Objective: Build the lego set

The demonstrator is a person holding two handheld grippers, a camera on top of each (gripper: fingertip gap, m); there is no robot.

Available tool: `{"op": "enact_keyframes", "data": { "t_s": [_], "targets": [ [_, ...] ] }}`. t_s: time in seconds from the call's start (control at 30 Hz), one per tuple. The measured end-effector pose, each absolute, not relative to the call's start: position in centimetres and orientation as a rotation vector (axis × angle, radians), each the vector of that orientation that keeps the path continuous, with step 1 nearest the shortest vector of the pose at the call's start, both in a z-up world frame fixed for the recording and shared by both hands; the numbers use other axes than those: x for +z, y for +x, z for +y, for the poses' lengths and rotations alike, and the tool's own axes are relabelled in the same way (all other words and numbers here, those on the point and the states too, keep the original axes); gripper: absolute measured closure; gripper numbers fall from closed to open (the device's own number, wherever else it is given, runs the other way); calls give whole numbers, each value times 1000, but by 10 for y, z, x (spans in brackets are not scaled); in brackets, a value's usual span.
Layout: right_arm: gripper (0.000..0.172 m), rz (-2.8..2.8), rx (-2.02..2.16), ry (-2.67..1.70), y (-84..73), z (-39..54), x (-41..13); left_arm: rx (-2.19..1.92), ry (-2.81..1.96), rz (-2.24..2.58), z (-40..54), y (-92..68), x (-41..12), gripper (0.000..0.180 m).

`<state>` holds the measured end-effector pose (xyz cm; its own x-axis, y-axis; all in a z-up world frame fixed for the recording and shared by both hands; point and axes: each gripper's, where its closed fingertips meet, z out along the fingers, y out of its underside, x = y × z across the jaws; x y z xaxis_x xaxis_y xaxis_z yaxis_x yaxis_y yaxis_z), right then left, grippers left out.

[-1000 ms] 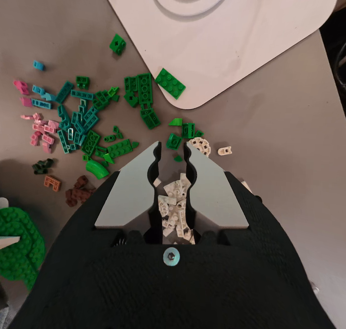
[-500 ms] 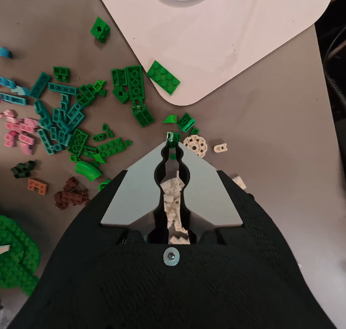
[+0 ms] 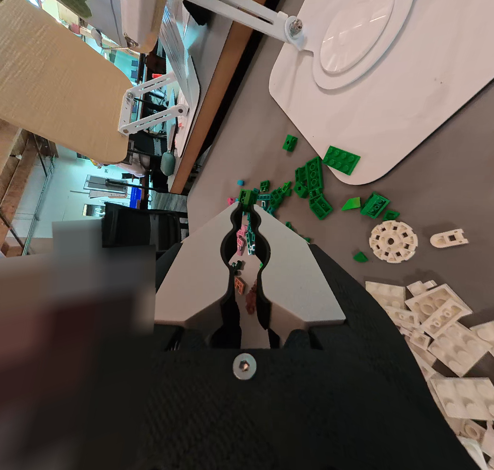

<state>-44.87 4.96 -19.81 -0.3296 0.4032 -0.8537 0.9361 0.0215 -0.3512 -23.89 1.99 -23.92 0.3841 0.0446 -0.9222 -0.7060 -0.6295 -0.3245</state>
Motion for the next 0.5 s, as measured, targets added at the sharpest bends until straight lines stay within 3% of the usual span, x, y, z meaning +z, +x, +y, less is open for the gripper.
{"op": "enact_keyframes", "data": {
  "t_s": [0.2, 0.27, 0.43, 0.5],
  "targets": [
    [168, 1833, -1420, 1335, -455, 51, -189, 1309, -1915, 572, 20, -239, -240, 175],
    [168, 2087, -1548, 1205, -456, 49, -183, 1309, -1916, 572, 20, -239, -240, 175],
    [168, 3150, -1717, 207, -433, 37, -180, 1306, -1917, 571, 20, -239, -240, 174],
    [168, 3400, -1400, -44, -428, 43, -202, 1306, -1921, 571, 20, -239, -241, 174]
  ]
}}
